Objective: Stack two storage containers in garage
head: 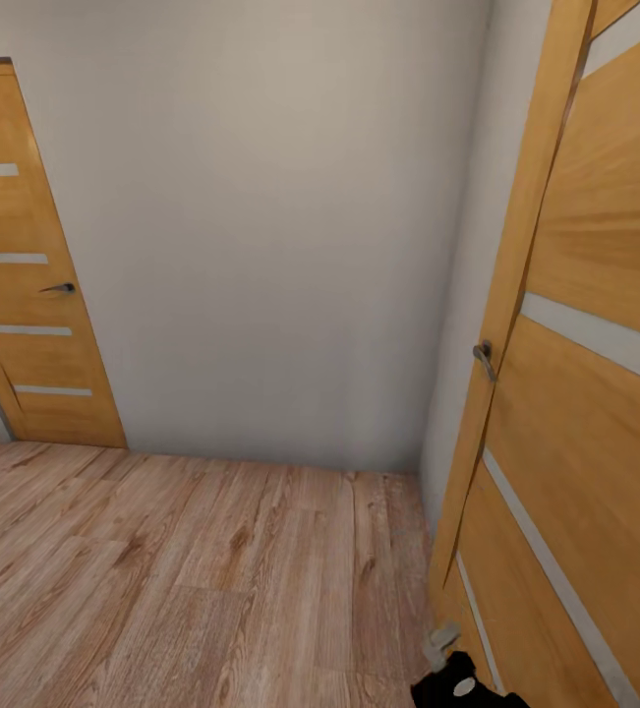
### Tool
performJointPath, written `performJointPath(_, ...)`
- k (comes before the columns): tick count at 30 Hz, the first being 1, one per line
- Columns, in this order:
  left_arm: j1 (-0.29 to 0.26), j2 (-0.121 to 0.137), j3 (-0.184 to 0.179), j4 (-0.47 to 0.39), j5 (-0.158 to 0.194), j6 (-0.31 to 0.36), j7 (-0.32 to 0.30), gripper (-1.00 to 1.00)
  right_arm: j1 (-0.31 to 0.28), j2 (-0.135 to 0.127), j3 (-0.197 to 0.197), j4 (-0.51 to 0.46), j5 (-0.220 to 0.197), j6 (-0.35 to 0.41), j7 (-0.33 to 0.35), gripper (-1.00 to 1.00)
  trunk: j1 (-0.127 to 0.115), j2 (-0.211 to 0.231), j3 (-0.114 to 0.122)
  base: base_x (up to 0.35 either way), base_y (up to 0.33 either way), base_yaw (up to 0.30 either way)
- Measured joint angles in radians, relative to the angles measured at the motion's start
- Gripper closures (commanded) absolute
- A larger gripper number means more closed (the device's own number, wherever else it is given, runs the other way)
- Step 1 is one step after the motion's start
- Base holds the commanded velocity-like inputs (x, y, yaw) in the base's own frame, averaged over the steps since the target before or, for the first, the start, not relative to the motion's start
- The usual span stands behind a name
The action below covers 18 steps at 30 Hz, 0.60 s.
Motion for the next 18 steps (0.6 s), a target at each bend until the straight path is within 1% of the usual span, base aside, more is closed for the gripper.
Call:
performJointPath(1, 0.000, 0.000, 0.000, 0.000, 0.000, 0.000, 0.000, -1.00, 0.042, -0.003, 0.000, 0.000, 0.000, -0.002, 0.000, -1.00, 0.000, 0.000, 0.000, 0.000, 0.000, 0.000)
performJointPath(2, 0.000, 0.000, 0.000, 0.000, 0.000, 0.000, 0.000, -1.00, 0.061, -0.005, 0.000, 0.000, 0.000, -0.003, 0.001, -1.00, 0.000, 0.000, 0.000, 0.000, 0.000, 0.000)
performJointPath(3, 0.000, 0.000, 0.000, 0.000, 0.000, 0.000, 0.000, -1.00, 0.094, -0.008, -0.001, 0.000, -0.001, -0.006, 0.001, -1.00, 0.000, 0.000, 0.000, 0.000, 0.000, 0.000)
performJointPath(6, 0.000, 0.000, 0.000, 0.000, 0.000, 0.000, 0.001, -1.00, 0.155, -0.018, -0.001, 0.000, -0.002, -0.010, 0.001, -1.00, 0.000, 0.000, 0.000, 0.000, 0.000, 0.000)
performJointPath(7, 0.000, 0.000, 0.000, 0.000, 0.000, 0.000, 0.001, -1.00, 0.165, -0.020, -0.001, 0.000, -0.001, -0.011, 0.001, -1.00, 0.000, 0.000, 0.000, 0.000, 0.000, 0.000)
performJointPath(8, 0.000, 0.000, 0.000, 0.000, 0.000, 0.000, 0.001, -1.00, 0.205, -0.026, -0.001, 0.000, -0.001, -0.014, 0.001, -1.00, 0.000, 0.000, 0.000, 0.000, 0.000, 0.000)
performJointPath(11, 0.000, 0.000, 0.000, 0.000, 0.000, 0.000, 0.001, -1.00, 0.307, -0.029, 0.000, 0.000, 0.000, -0.042, 0.001, -1.00, 0.000, 0.000, 0.000, 0.000, 0.000, 0.000)
performJointPath(13, 0.000, 0.000, 0.000, 0.000, 0.000, 0.000, 0.001, -1.00, 0.347, -0.031, -0.001, 0.000, 0.000, -0.061, 0.001, -1.00, 0.000, 0.000, 0.000, 0.000, 0.000, 0.000)
performJointPath(17, 0.000, 0.000, 0.000, 0.000, 0.000, 0.000, 0.001, -1.00, 0.400, -0.035, -0.001, 0.000, 0.002, -0.090, 0.002, -1.00, 0.000, 0.000, 0.000, 0.000, 0.000, 0.000)
performJointPath(18, 0.000, 0.000, 0.000, 0.000, 0.000, 0.000, 0.001, -1.00, 0.422, -0.034, 0.000, 0.000, 0.004, -0.106, 0.003, -1.00, 0.000, 0.000, 0.000, 0.000, 0.000, 0.000)
